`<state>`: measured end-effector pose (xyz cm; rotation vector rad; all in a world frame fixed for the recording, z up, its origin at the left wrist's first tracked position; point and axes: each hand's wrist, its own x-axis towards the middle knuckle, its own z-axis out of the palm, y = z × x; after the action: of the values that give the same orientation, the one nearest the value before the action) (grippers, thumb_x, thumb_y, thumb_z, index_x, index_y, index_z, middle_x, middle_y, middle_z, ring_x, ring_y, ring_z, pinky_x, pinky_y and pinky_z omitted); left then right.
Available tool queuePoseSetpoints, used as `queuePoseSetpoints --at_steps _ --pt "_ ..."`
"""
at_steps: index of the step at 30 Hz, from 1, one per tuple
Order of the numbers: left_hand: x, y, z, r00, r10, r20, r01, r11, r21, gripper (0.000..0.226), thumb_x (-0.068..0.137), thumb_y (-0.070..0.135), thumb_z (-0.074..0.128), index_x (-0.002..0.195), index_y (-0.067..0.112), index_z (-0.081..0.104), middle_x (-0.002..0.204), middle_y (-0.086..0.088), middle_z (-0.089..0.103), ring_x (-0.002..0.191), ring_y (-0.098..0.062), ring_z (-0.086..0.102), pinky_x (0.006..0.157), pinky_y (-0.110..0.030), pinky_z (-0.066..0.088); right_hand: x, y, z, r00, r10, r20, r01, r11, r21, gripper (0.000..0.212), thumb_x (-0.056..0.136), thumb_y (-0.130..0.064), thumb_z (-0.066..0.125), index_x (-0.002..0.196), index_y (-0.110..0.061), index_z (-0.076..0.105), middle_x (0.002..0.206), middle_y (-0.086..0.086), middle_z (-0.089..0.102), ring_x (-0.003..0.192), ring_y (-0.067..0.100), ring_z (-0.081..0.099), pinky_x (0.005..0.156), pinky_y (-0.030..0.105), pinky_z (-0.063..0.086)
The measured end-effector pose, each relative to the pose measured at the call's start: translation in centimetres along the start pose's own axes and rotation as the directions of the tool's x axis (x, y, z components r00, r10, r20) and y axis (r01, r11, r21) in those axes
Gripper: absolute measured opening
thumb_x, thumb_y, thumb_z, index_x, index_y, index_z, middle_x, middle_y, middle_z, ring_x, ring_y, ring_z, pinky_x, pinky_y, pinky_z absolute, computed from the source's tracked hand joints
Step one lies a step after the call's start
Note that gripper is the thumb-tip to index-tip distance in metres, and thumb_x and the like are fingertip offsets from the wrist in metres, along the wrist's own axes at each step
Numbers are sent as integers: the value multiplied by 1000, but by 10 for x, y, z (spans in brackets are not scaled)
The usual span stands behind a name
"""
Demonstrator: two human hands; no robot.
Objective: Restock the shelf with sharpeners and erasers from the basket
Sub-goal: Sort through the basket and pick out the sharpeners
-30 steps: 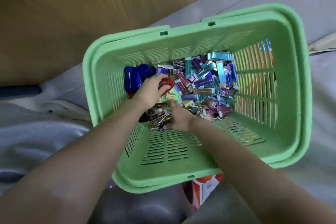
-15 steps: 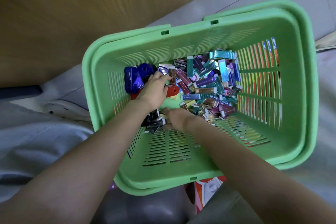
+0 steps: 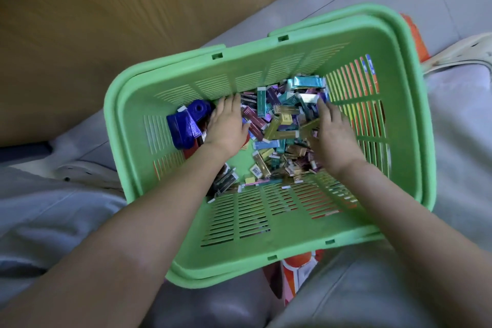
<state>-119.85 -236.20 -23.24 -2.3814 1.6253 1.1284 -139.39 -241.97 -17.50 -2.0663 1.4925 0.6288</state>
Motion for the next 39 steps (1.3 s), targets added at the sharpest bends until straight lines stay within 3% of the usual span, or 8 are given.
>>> queuePoseSetpoints --at_steps 6,10,14,19,23,29,34,39 --pt "3 29 13 988 -154 18 154 988 7 78 97 41 44 152 5 2 158 -14 3 146 -31 -3 116 -39 -4 5 3 20 985 60 164 -91 978 187 89 91 -24 57 150 -14 -10 158 13 -1 146 29 2 116 38 3" --pt "-4 30 22 994 28 106 -39 994 107 75 99 37 39 150 3 -4 159 -15 1 147 -29 -5 114 -36 -10 8 6 20 988 38 151 -64 983 174 82 94 -23 54 151 -13 -5 158 15 0 146 29 3 116 37 4" --pt "-8 31 23 944 54 326 34 966 -258 74 98 29 48 152 13 0 161 -2 -1 146 -21 8 116 -35 9 10 12 14 993 26 114 -52 971 232 77 93 -16 56 151 -11 5 156 15 10 143 29 15 117 38 17" --pt "-15 -2 10 994 4 -106 -27 978 -208 57 93 17 55 145 16 33 147 -3 37 138 -21 29 117 -40 20 10 9 15 997 -9 -74 20 988 155 61 89 0 51 144 -2 24 146 19 31 134 31 31 114 35 24" --pt "-8 -8 15 989 -141 46 146 980 -133 74 92 32 59 149 8 19 147 -14 31 138 -29 26 113 -41 25 12 -4 22 972 -207 -115 206 978 -18 70 83 -5 66 142 -6 29 145 13 36 136 25 30 116 31 15" --pt "3 5 8 964 -247 99 266 911 -314 53 92 19 60 135 -1 35 133 -20 39 119 -35 47 98 -39 43 13 -19 23 950 -275 -146 276 961 -13 66 82 12 48 143 -3 29 146 16 33 135 29 31 116 34 19" --pt "-55 15 -53 993 -122 -3 113 935 -335 36 94 22 55 124 6 41 113 -7 50 90 -21 57 73 -31 47 23 -33 26 901 -426 -88 420 904 -81 70 82 13 47 146 -9 27 148 12 32 139 24 27 118 32 14" --pt "-110 4 -118 994 22 -109 -62 922 -382 34 92 30 53 122 23 38 100 12 52 79 1 55 71 -15 48 63 -77 41 837 -545 49 548 832 -87 71 89 1 51 149 -12 17 154 9 23 142 22 21 116 29 10"
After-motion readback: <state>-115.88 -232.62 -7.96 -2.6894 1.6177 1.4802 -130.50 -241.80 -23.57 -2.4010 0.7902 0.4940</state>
